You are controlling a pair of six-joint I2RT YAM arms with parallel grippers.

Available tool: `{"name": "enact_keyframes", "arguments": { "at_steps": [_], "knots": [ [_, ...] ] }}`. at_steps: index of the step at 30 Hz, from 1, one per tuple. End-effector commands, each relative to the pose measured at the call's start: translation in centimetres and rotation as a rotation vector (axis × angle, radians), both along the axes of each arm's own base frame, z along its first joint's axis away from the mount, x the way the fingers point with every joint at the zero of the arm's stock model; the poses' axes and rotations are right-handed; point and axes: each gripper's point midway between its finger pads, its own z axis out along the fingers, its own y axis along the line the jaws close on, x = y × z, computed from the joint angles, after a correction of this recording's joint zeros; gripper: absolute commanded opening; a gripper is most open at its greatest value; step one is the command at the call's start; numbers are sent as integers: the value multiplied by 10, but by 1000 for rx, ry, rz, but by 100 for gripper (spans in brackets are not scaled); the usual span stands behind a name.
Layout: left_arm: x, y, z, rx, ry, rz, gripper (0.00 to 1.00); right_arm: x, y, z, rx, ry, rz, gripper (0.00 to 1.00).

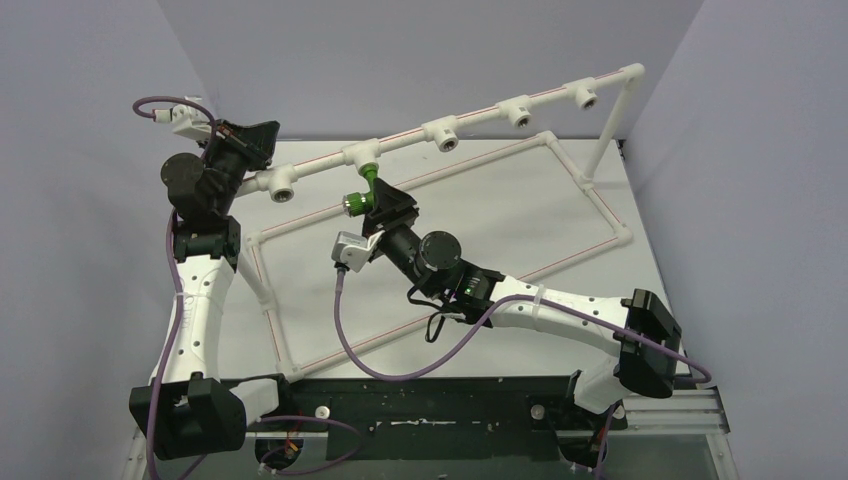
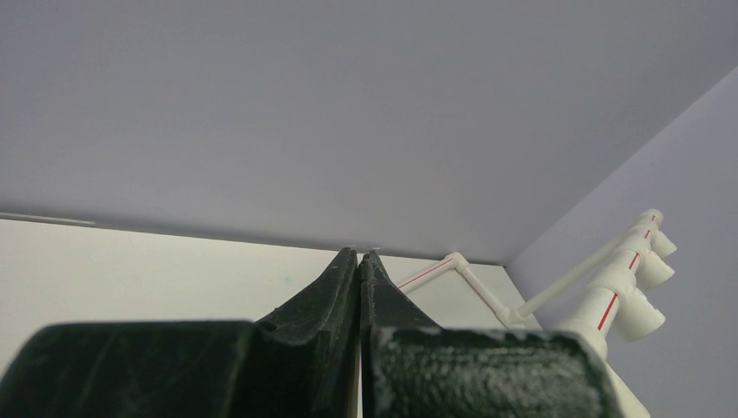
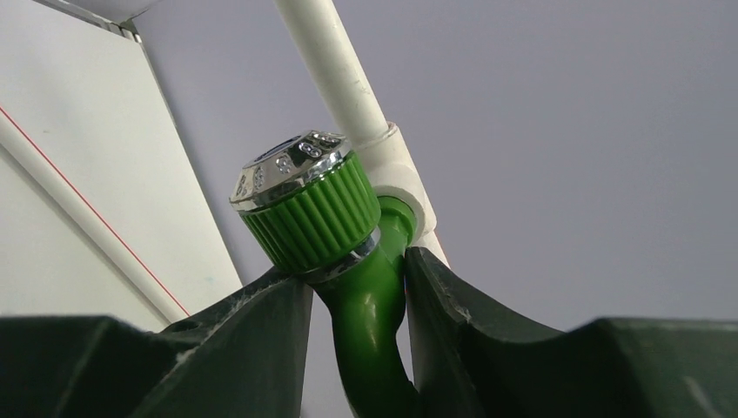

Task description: Install the water faucets

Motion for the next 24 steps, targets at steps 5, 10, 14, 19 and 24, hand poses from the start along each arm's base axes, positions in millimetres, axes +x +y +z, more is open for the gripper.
{"name": "enact_keyframes", "arguments": {
  "at_steps": [5,10,14,19,24],
  "knots": [
    [-13,4,-196,-86,628,1,0,-14,-10,60,361,19,73,0],
    [-12,5,-196,-85,629,2,0,-17,-7,47,218,22,64,27],
    [-11,7,-196,-77,624,11,0,-22,-11,45,155,22,64,64],
    [-8,7,-196,-74,625,13,0,-29,-16,39,50,63,72,86],
    [-5,8,-195,-72,623,13,0,-43,-36,37,27,119,79,93]
  ]
}}
